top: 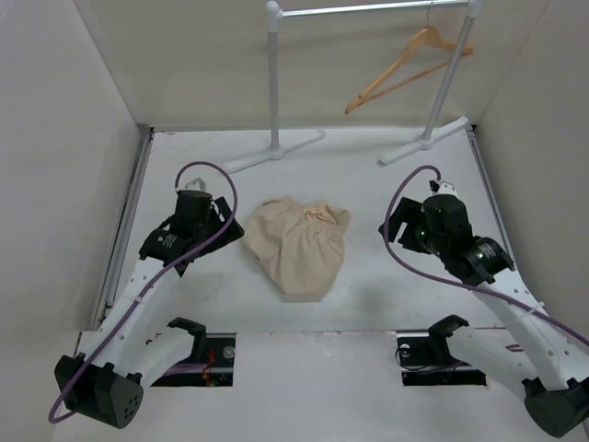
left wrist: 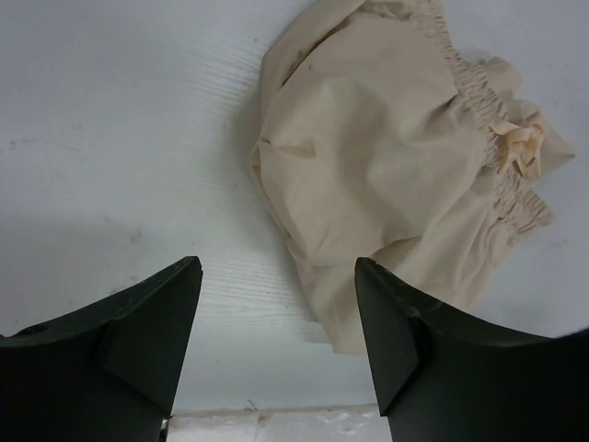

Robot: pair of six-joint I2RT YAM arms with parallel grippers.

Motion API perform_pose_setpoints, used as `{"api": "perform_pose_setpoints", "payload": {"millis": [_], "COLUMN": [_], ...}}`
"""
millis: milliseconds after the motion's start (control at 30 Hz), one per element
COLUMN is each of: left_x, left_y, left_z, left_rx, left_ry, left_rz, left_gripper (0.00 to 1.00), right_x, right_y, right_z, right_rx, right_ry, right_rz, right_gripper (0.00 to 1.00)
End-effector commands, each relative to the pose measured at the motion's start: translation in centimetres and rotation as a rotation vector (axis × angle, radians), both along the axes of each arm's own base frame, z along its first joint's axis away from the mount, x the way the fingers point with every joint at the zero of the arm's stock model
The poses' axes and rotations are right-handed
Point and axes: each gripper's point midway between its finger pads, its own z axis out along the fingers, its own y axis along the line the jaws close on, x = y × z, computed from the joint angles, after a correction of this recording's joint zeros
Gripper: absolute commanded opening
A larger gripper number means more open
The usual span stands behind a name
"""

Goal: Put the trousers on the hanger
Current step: Flatten out the trousers at the center of the board.

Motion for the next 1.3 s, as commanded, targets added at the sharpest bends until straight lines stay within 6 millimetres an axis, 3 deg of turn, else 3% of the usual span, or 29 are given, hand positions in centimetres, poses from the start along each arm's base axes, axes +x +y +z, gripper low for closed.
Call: {"api": "perform_pose_setpoints", "payload": {"millis": [0,100,200,233,300,333,433,500,567,633,700,833,1000,1033,1067,1100,1167,1200,1267], "left_x": [-0.5,-1.3,-2.0,-2.1,-2.6,-2.9,-4.5,-5.8,-7.2,-8.3,-9.0,-8.9,-7.2,-6.6,-5.8,-4.9,-3.0,-1.9,0.3], "left_y": [-0.7,-0.9,-1.1,-1.2,-1.4,-1.5,-2.3,-2.8,-3.5,-4.6,-5.6,-7.6,-10.7,-11.4,-12.0,-12.4,-13.4,-13.7,-13.6], "left_z": [0.6,-0.5,-1.0,-1.0,-1.0,-1.1,-2.4,-3.8,-5.1,-6.1,-7.1,-8.8,-10.9,-11.2,-11.5,-11.8,-12.2,-12.3,-11.7], "left_rx": [-0.055,-0.068,-0.092,-0.102,-0.116,-0.122,-0.154,-0.185,-0.236,-0.288,-0.328,-0.384,-0.417,-0.416,-0.41,-0.402,-0.389,-0.384,-0.369], "left_ry": [-0.023,0.01,0.007,-0.001,-0.009,-0.008,0.031,0.08,0.129,0.169,0.189,0.193,0.192,0.179,0.167,0.157,0.129,0.114,0.066], "left_rz": [-0.018,-0.029,-0.026,-0.028,-0.044,-0.053,-0.1,-0.116,-0.12,-0.14,-0.159,-0.175,-0.199,-0.208,-0.209,-0.202,-0.187,-0.172,-0.124], "left_gripper": [0.66,0.66,0.66,0.65,0.61,0.55,0.32,0.3,0.4,0.55,0.64,0.7,0.71,0.7,0.69,0.67,0.6,0.51,0.23], "right_x": [1.0,1.1,1.4,1.6,1.7,1.9,2.7,3.5,4.4,5.2,6.0,7.7,9.6,10.0,10.3,10.5,11.0,11.0,10.3], "right_y": [3.0,5.3,6.6,6.9,7.3,7.5,8.3,8.9,9.5,10.6,11.8,14.0,14.4,14.5,14.8,15.0,15.0,15.4,16.2], "right_z": [1.9,2.5,2.5,2.4,1.9,1.6,0.0,-1.3,-2.3,-3.2,-3.9,-5.6,-8.0,-8.2,-8.1,-7.7,-5.3,-3.4,1.1], "right_rx": [0.063,0.072,0.071,0.067,0.061,0.058,0.029,-0.002,-0.015,-0.002,0.023,0.028,0.003,0.004,0.011,0.011,0.024,0.038,0.075], "right_ry": [-0.061,-0.079,-0.076,-0.074,-0.061,-0.049,-0.011,0.01,0.011,0.015,0.03,0.055,0.091,0.086,0.084,0.08,0.026,-0.012,-0.076], "right_rz": [0.089,0.161,0.191,0.197,0.206,0.21,0.226,0.243,0.249,0.266,0.298,0.341,0.318,0.314,0.314,0.31,0.295,0.3,0.323], "right_gripper": [0.78,0.74,0.59,0.49,0.18,0.1,0.14,0.37,0.67,0.75,0.75,0.71,0.56,0.48,0.33,0.2,0.1,0.08,0.06]}}
